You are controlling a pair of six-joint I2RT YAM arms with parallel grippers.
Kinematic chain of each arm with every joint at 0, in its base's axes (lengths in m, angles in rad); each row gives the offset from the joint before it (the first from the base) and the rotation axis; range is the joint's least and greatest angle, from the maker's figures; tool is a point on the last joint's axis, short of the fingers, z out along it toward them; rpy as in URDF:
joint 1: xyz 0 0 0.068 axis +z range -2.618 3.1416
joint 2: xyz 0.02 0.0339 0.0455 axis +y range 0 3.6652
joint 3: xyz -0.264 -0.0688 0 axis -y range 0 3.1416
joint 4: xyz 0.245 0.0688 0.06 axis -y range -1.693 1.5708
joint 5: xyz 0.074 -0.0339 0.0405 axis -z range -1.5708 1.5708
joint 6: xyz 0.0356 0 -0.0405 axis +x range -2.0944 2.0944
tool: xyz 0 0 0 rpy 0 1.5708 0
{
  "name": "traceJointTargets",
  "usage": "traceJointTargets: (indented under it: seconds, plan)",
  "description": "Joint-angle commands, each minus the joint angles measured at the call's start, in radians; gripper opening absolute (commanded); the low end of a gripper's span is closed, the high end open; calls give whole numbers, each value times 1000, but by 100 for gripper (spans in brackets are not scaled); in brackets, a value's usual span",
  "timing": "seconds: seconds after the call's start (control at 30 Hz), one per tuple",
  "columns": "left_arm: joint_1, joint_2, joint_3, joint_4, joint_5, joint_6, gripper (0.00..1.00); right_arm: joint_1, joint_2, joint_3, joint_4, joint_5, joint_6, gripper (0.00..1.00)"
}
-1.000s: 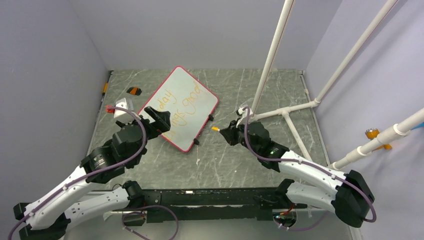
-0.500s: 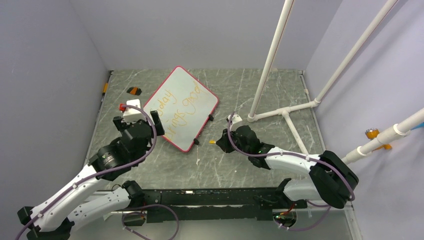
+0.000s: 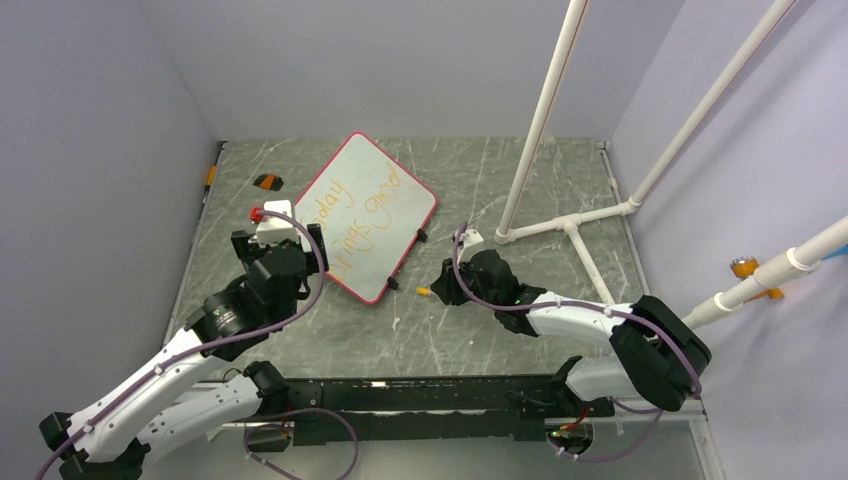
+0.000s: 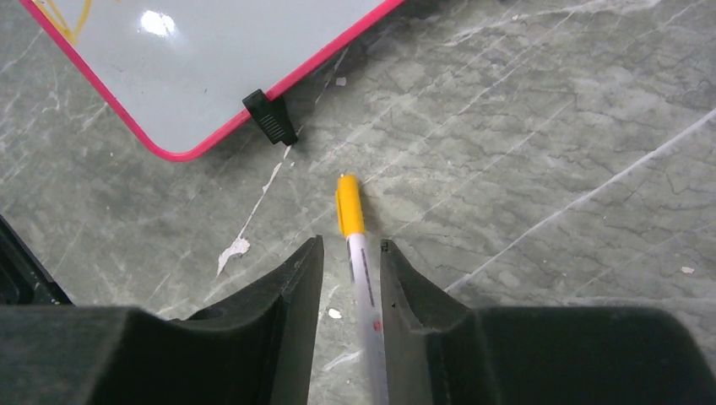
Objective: Write a sentence on the whiteboard
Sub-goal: Put down the whiteboard marker at the center of the board, then reset both arms
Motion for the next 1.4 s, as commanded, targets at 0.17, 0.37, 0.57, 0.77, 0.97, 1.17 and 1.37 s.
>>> traceJointTargets:
  seconds: [0.17,0.37,0.57,0.77,0.97,1.17,1.37]
  plan:
    - [6,-11,-6,33,-16,34,99,-11,-99,15,-92,90,-12,58]
    - [6,-11,-5,30,-20,41,99,-11,-212,80,-247,153,-49,79]
    - [6,-16,13,32,-9,83,99,-11,-323,194,-411,132,-86,81]
    - [6,4,81,56,51,171,99,-11,-418,307,-523,97,-97,82]
    - [7,24,171,122,108,296,99,-11,-531,359,-582,99,-88,83]
    - [9,31,166,214,132,412,99,-12,-643,322,-576,66,-99,85]
    - [46,-12,48,247,208,326,100,-11,-738,203,-549,35,-75,87]
